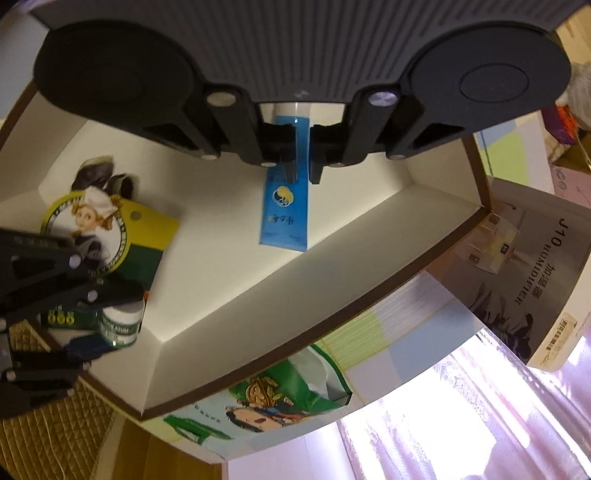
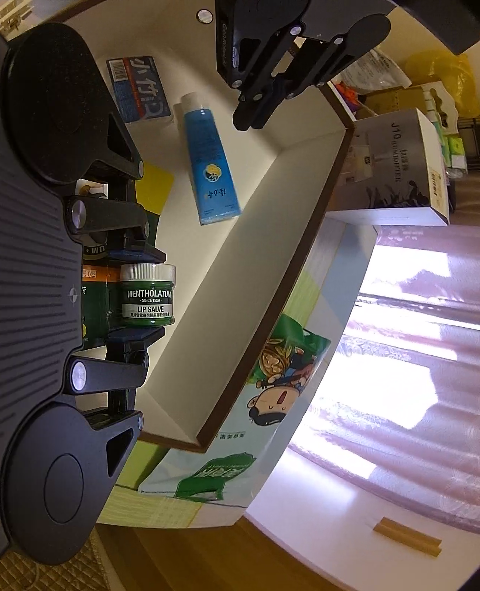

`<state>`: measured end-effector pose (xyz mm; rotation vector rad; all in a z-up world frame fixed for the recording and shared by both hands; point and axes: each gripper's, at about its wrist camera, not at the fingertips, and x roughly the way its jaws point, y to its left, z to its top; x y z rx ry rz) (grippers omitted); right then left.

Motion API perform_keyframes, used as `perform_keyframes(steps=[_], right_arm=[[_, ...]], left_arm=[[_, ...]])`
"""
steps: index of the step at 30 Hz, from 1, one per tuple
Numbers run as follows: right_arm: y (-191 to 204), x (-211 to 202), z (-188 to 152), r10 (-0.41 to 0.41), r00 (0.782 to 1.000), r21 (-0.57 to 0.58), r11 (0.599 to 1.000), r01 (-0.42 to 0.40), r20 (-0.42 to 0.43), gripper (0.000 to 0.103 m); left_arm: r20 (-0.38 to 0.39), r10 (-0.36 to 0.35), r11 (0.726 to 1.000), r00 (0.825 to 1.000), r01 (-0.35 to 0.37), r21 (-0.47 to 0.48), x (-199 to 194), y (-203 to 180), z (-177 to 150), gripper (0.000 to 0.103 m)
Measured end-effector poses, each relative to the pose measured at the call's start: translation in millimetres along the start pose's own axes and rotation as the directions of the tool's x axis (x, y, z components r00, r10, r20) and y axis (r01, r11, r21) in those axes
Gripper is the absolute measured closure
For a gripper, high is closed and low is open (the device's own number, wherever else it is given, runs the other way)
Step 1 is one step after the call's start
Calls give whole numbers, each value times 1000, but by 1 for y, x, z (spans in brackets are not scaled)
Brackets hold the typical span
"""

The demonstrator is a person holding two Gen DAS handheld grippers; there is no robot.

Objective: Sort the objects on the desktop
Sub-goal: 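Carry both items over the box and open both tools to drop them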

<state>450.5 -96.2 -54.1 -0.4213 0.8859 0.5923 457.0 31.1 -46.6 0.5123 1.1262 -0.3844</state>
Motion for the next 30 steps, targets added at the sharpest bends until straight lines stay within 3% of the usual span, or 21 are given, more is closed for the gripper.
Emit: perform_keyframes(steps=[13, 14, 15, 16, 17, 20, 25, 30], right_arm=[[9, 30, 8, -8, 999, -35, 999, 7, -41, 65], [10, 32, 8, -8, 999, -34, 999, 6, -54, 59], [12, 31, 8, -12, 999, -43, 999, 10, -45, 43], [14, 30, 8, -16, 999, -53, 998, 14, -34, 1], [16, 27, 7, -14, 1000, -74, 997, 13, -10, 0], [24, 27, 5, 1, 1000, -125, 992, -4, -22, 0], [26, 29, 3, 4, 999, -124, 992, -10, -48, 0], [26, 29, -1, 3, 995, -110, 994, -13, -97, 0]], left_arm=[[-24, -7, 1000, 1000, 7, -6, 15, 8, -13, 93], [-23, 2, 1000, 1000, -2, -2, 16, 8, -13, 90], [-20, 12, 1000, 1000, -12, 1, 17, 9, -13, 86], [-17, 22, 1000, 1000, -22, 2, 18, 10, -13, 79], [-15, 27, 1000, 1000, -27, 0, 19, 11, -13, 73], [-19, 28, 1000, 999, -28, -9, 22, 13, -13, 70], [-26, 30, 999, 999, -30, -13, 27, 12, -15, 57], [-35, 28, 999, 999, -29, -15, 27, 9, -18, 54]])
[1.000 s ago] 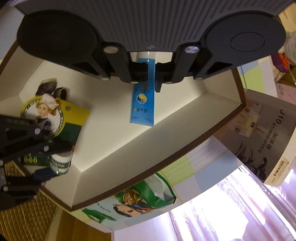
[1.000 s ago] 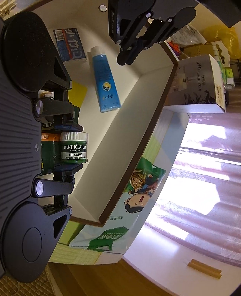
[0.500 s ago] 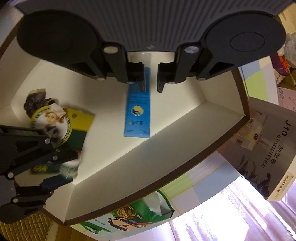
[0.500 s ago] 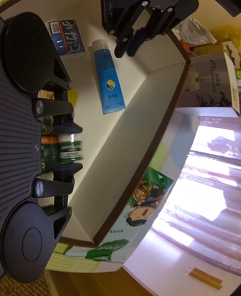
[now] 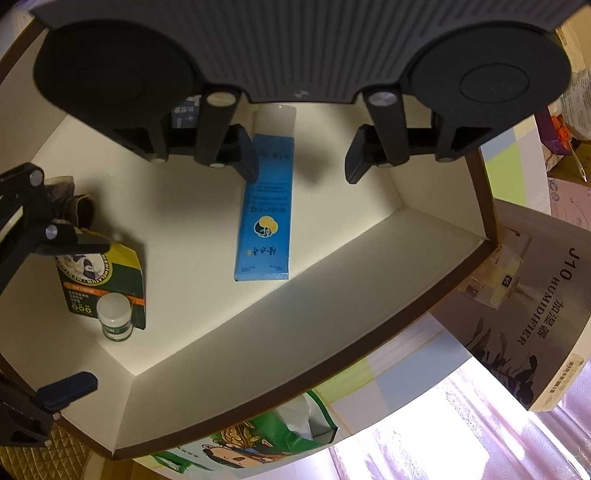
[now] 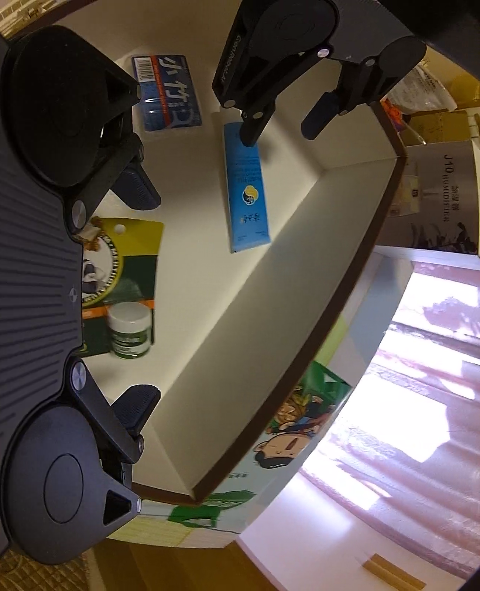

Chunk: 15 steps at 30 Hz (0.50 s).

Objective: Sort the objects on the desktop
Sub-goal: 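Withdraw both open tools from the box back toward the table items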

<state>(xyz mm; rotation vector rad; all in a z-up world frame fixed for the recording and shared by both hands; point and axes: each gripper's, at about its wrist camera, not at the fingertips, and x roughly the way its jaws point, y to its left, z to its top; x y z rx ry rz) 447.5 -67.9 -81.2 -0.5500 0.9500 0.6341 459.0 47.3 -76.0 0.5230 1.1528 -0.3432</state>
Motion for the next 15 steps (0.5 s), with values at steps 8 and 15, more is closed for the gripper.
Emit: perform_keyframes(steps=[8, 15], right_arm=[[-1, -8, -11, -4, 1000, 32, 999, 4, -11, 0], [-1, -20, -18, 0, 1000, 68, 998, 1, -10, 0]], left_arm=[[-6, 0, 1000, 1000, 0, -15, -4, -4, -4, 48], [-3, 14, 1000, 1000, -14, -24, -12, -7, -11, 43]])
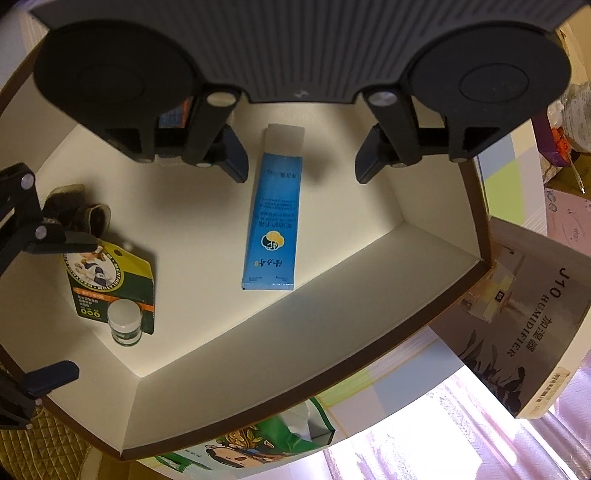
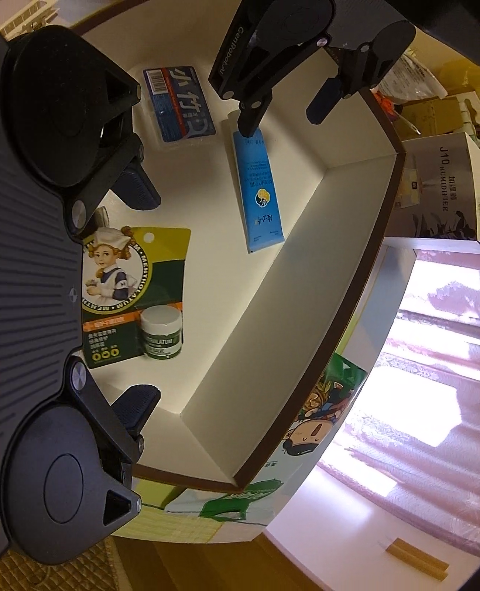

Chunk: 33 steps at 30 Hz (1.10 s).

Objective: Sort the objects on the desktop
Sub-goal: 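Withdraw both open tools from the box back toward the table items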

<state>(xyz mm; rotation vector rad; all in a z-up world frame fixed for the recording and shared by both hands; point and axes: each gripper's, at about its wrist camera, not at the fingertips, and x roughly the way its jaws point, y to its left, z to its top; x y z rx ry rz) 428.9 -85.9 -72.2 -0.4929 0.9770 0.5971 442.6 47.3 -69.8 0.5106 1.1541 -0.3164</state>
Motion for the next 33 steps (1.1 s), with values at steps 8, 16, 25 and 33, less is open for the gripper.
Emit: perform_keyframes(steps=[8, 16, 25, 33], right_arm=[[4, -15, -5, -9, 1000, 20, 1000, 9, 14, 0], [7, -35, -9, -23, 999, 56, 998, 20, 46, 0], [9, -57, -18, -37, 995, 124, 992, 26, 89, 0], [12, -74, -27, -52, 992, 155, 987, 33, 119, 0]], left_arm=[[17, 19, 1000, 1000, -19, -9, -18, -4, -7, 41], [48, 59, 998, 997, -58, -36, -42, -8, -15, 38], [90, 61, 996, 994, -55, -68, -71, -18, -31, 29], [115, 61, 993, 991, -48, -109, -92, -24, -44, 25]])
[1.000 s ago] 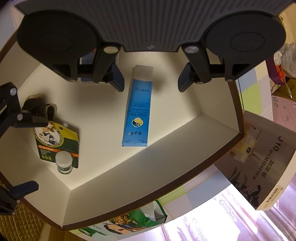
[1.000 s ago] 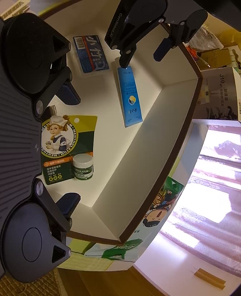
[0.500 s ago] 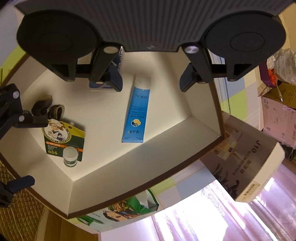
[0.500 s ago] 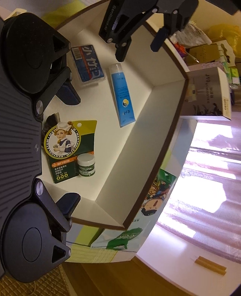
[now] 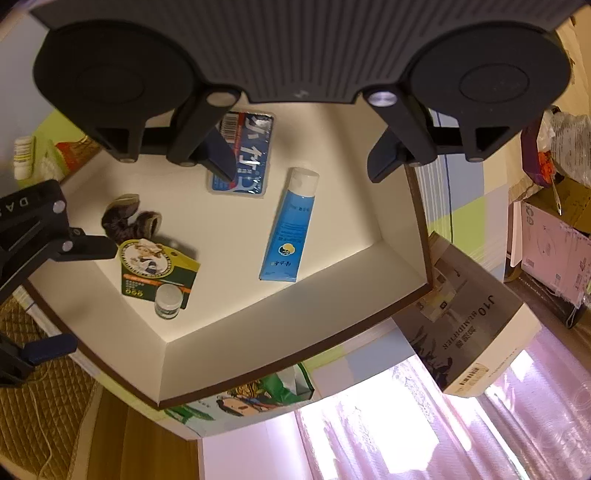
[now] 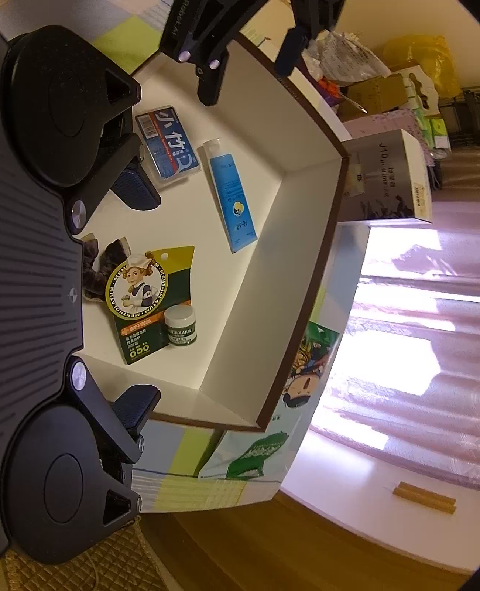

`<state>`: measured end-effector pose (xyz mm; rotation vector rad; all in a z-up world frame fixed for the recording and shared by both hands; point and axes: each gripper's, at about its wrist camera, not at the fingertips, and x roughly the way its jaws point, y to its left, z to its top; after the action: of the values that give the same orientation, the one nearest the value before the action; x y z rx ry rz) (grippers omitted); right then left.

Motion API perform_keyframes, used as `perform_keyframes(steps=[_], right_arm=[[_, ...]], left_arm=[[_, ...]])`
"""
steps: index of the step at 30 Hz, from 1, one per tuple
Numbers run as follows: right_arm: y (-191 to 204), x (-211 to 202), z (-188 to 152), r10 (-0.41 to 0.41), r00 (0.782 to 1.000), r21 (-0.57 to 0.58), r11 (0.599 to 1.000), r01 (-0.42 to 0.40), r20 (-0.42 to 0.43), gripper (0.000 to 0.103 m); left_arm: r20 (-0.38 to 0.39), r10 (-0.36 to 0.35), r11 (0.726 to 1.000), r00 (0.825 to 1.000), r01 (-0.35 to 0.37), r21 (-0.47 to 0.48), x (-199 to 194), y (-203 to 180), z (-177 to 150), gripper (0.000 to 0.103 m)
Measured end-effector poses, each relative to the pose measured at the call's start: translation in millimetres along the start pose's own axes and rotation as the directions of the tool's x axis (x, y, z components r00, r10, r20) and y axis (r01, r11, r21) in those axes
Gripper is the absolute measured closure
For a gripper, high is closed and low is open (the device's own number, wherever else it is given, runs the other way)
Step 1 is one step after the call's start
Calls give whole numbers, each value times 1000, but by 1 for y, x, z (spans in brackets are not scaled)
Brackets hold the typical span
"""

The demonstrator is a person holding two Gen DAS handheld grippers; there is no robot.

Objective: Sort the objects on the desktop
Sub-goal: 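Withdraw both open tools from the box back toward the table items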

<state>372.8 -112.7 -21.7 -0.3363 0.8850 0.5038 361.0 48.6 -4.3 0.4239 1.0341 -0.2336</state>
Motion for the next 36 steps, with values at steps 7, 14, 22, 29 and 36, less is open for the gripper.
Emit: perform_keyframes(steps=[7, 14, 22, 29, 36], right_arm=[[-1, -17, -10, 11, 999, 88, 996, -13, 33, 0], [3, -39, -20, 4, 998, 126, 992, -11, 62, 0], [3, -71, -34, 0, 993, 176, 984, -22, 118, 0], [-8, -96, -49, -4, 990, 245, 969, -31, 144, 0], [-11, -112, -72, 0, 991, 251, 967, -34, 135, 0]], left_arm=[[18, 13, 999, 1000, -12, -36, -20, -5, -13, 19], [33, 8, 997, 999, -5, -80, -39, -7, -25, 18], [52, 6, 996, 999, -1, -88, -59, -14, -44, 17], [70, -27, 994, 997, 34, -103, -75, -18, -69, 16], [61, -84, 987, 995, 92, -133, -81, -19, -102, 16]])
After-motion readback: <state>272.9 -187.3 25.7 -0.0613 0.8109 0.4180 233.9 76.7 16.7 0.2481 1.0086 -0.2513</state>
